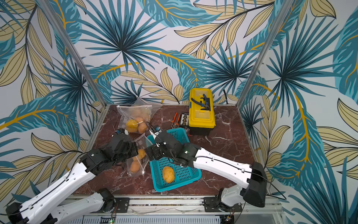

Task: Put the potatoes into a zipper bag and zip it
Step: Place the potato into the zipper food storage bag, then pick up the potato from the basket.

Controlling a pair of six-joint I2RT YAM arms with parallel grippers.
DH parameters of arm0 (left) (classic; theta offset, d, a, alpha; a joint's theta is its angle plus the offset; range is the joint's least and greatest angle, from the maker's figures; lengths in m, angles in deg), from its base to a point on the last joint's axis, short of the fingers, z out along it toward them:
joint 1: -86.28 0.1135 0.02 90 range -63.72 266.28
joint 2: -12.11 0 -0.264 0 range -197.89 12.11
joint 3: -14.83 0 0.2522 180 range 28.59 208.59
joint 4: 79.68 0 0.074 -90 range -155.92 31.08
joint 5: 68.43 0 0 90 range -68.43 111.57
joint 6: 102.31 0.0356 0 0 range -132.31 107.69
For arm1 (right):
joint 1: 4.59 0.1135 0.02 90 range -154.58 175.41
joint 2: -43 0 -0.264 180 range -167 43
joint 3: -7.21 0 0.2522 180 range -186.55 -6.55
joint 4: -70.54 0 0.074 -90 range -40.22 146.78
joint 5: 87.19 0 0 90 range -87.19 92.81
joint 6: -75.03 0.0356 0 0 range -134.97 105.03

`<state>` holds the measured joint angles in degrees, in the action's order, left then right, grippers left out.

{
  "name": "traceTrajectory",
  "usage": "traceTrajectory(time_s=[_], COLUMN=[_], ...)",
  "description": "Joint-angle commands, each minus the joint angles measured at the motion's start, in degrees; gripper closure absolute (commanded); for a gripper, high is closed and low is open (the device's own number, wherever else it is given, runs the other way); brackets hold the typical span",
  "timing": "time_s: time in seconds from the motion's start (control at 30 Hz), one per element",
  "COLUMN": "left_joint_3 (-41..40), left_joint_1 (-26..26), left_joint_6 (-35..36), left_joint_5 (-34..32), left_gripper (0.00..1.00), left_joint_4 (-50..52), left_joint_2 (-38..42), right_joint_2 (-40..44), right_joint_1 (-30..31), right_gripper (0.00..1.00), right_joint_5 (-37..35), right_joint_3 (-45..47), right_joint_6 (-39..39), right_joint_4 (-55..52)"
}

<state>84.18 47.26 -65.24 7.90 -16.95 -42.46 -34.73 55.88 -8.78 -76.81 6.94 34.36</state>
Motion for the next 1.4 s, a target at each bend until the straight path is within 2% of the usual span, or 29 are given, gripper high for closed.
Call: traceTrajectory(time_s=[0.0,0.13,0.27,0.4,0.53,0.87,1.07,1.17,1.37], left_joint_3=[0.5,0.4,0.4,0.3,0.3,0.3,0.3,0.4,0.4], left_joint_1=[-0.2,-0.2,-0.2,-0.2,-0.2,-0.2,-0.2,-0.2,-0.2], left_joint_6=[0.6,0.6,0.6,0.7,0.7,0.6,0.7,0.7,0.6], left_joint_5=[-0.2,-0.2,-0.1,-0.2,-0.1,0.0,0.2,0.2,0.2], left_gripper=[1.00,1.00,1.00,1.00,1.00,1.00,1.00,1.00,1.00], left_joint_4=[-1.0,-1.0,-1.0,-1.0,-1.0,-0.9,-1.0,-1.0,-1.0], left_joint_2=[0.3,0.3,0.5,0.6,0.5,0.4,0.4,0.4,0.4], right_joint_2=[5.4,11.2,13.4,12.7,9.7,-4.2,-10.9,-10.9,-3.7], right_joint_1=[0.1,0.0,0.0,0.0,0.0,-0.1,-0.4,-0.4,-0.4], right_gripper=[0.03,0.03,0.02,0.01,0.00,0.00,0.02,0.03,0.02], right_joint_5=[-6.3,-9.3,-10.6,-10.5,-7.5,1.6,4.3,3.5,5.7], right_joint_3=[6.3,13.7,19.3,23.0,25.5,25.6,23.5,23.0,25.6], right_joint_6=[3.8,7.6,10.6,12.8,14.5,17.2,18.5,19.4,20.9], right_joint_4=[-2.2,-2.3,-1.1,0.4,3.9,14.0,14.2,11.1,6.9])
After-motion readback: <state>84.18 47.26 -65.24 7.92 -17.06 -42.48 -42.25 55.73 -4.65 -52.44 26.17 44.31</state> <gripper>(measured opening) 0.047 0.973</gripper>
